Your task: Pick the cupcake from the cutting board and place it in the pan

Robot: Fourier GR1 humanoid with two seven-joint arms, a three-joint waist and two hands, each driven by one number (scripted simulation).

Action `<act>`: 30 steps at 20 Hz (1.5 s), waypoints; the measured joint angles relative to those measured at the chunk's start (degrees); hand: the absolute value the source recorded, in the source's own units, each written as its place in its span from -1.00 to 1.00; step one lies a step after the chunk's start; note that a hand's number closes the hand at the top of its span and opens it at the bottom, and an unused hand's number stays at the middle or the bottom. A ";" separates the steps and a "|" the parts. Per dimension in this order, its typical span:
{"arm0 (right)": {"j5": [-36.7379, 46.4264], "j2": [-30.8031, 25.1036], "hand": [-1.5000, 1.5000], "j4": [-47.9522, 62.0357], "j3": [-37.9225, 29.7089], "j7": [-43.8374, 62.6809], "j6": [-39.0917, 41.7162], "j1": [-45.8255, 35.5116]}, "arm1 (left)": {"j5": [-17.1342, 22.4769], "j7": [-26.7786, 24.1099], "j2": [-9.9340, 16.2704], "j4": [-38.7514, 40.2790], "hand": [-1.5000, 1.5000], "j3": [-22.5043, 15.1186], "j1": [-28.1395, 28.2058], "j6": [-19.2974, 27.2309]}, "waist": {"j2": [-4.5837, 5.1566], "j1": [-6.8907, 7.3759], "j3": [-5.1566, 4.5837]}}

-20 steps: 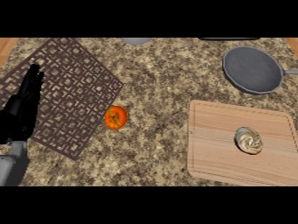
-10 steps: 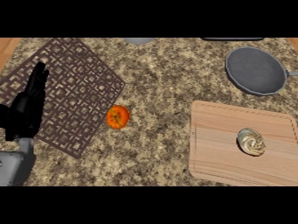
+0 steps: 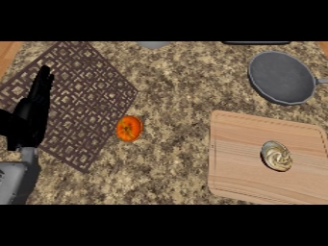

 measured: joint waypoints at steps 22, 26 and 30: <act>18.97 13.87 -1.00 16.38 5.94 -3.33 10.05 -7.78 | -2.78 1.24 -2.61 -0.91 0.00 3.38 0.37 -3.73 | 0.06 0.02 -0.03; 22.89 15.94 -1.00 17.69 7.33 -2.24 11.52 -9.60 | -3.62 2.41 -3.10 -1.57 0.00 3.67 -0.15 -3.78 | 0.07 0.03 -0.03; 27.32 16.52 -1.00 17.70 9.55 0.84 13.20 -10.78 | -3.98 1.53 -3.47 -0.85 0.00 4.21 -0.25 -4.20 | 0.07 0.01 -0.04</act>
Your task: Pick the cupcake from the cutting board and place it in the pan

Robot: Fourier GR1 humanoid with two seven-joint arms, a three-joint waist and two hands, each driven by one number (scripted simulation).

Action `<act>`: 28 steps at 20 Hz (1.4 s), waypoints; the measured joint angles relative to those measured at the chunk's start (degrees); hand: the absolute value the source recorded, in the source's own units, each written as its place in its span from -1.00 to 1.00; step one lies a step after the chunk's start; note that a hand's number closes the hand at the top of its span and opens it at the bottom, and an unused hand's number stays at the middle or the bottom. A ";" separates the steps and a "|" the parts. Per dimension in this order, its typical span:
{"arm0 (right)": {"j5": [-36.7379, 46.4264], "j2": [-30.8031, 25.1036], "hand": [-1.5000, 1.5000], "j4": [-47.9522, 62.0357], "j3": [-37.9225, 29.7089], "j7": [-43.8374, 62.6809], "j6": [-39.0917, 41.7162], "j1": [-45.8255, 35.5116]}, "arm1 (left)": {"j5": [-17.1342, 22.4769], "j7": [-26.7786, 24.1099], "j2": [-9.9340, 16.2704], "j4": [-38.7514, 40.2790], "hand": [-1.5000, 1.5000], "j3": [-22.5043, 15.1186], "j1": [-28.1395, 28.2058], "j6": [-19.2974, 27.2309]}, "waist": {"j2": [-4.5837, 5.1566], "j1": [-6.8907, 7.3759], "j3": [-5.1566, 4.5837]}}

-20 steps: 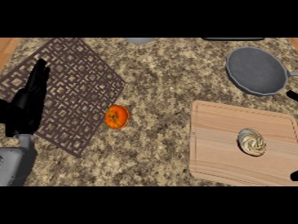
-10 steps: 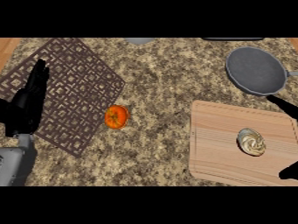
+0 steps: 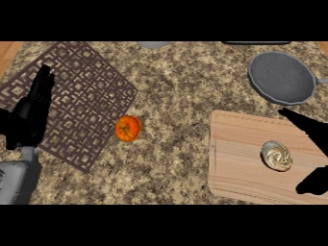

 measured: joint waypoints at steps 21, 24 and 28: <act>15.73 7.94 -1.00 11.33 2.00 -2.54 3.88 -3.01 | -2.84 0.71 -2.70 -2.69 0.00 1.19 1.97 -1.68 | -0.01 0.05 0.00; 16.91 9.00 -1.00 14.89 1.26 -4.06 4.51 -5.09 | -2.68 0.26 -2.54 -0.67 0.00 2.24 0.53 -2.43 | 0.04 0.03 0.00; 18.91 10.64 1.00 17.55 1.36 -5.98 4.41 -5.40 | -2.92 0.75 -2.86 -0.95 0.00 2.61 0.44 -2.71 | 0.06 0.03 -0.02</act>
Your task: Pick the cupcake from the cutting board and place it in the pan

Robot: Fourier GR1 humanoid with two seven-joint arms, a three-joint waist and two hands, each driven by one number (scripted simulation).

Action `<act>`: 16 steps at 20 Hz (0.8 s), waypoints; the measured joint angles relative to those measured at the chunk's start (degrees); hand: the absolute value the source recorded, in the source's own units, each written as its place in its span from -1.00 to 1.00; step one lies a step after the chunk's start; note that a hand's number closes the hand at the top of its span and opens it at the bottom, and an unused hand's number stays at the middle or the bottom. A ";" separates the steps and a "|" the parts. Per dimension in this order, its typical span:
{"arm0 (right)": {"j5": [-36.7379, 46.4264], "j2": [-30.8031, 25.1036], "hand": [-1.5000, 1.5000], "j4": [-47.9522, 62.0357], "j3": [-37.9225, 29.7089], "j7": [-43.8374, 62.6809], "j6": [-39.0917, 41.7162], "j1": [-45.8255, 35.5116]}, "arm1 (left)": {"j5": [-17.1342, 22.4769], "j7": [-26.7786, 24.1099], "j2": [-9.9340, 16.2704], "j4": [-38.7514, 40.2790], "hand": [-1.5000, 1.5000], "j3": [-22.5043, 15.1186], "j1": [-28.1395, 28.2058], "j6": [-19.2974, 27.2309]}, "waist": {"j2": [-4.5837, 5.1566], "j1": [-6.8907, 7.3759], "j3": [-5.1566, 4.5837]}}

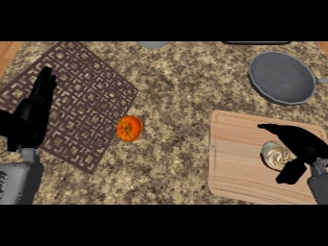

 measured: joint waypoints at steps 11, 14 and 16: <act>6.40 1.99 1.00 0.77 3.14 -8.66 -3.29 0.51 | -0.23 0.76 -0.28 -0.50 0.00 0.80 0.02 -1.19 | -0.19 -0.15 -0.32; 8.61 6.05 1.00 -4.38 8.89 -6.18 -2.14 1.79 | 0.30 1.32 -0.31 -1.37 0.00 0.91 0.57 -1.61 | -0.22 -0.17 -0.28; 10.35 9.06 1.00 -7.76 13.59 -4.30 -1.24 2.70 | 0.44 1.37 -0.02 -1.47 0.00 1.08 0.80 -1.99 | -0.21 -0.19 -0.24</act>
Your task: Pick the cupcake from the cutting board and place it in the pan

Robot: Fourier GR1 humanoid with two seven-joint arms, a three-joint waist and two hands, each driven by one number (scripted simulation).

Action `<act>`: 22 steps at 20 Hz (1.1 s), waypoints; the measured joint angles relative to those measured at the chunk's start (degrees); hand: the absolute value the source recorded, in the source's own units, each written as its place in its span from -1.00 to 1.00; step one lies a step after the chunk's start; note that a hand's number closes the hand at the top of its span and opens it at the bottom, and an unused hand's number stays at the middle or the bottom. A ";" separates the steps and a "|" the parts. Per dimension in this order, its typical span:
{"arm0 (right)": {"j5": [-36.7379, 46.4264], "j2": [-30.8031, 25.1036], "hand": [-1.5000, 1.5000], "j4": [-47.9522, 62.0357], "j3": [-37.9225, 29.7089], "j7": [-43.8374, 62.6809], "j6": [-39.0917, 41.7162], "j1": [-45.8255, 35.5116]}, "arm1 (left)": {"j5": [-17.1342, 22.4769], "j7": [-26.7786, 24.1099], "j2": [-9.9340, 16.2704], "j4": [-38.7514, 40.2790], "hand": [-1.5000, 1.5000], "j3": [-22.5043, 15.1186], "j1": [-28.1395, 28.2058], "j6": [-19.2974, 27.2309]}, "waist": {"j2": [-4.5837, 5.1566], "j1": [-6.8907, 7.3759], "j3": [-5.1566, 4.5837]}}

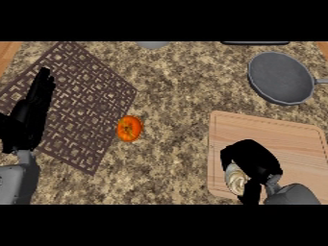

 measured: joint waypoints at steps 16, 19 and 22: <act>4.25 5.86 1.00 -29.04 -1.32 6.20 -11.77 4.47 | -1.10 -1.48 -1.43 2.06 0.00 -0.31 -0.70 0.66 | 0.17 -0.62 0.09; 2.11 7.14 1.00 -30.81 -5.70 7.41 -11.65 2.09 | -1.11 -1.09 -1.64 1.64 0.00 -0.54 -0.70 0.50 | 0.22 -0.33 0.09; -2.47 8.72 1.00 -28.85 -11.65 6.78 -12.62 -0.65 | -0.56 -1.20 -1.12 1.22 0.00 -0.18 -0.17 -0.44 | 0.31 -0.04 0.10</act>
